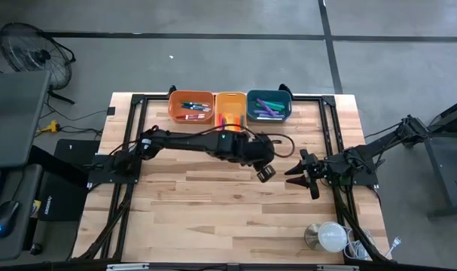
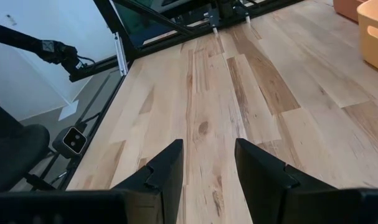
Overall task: Pick & Place Markers
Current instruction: Return to Home Position
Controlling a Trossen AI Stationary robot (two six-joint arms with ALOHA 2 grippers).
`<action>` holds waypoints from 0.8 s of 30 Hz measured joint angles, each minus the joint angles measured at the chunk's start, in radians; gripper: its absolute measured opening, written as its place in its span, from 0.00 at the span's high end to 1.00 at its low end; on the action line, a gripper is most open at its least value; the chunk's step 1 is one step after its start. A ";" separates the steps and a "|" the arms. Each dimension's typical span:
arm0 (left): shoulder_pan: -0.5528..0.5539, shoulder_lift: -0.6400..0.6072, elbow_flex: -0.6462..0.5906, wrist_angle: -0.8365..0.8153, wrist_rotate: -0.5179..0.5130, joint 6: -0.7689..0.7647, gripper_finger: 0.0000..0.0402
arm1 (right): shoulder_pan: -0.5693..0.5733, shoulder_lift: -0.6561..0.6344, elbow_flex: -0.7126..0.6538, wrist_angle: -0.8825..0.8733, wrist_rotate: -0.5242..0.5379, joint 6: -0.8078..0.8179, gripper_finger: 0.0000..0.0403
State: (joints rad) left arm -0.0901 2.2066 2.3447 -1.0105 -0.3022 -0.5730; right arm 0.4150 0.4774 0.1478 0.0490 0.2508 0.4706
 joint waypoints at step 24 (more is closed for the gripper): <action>-0.042 -0.250 -0.577 0.739 0.263 0.255 0.75 | 0.000 0.000 0.000 -0.001 0.000 0.000 0.67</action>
State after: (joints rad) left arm -0.1318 1.9567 1.7676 -0.2713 -0.0388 -0.3178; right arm 0.4152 0.4774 0.1478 0.0483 0.2509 0.4706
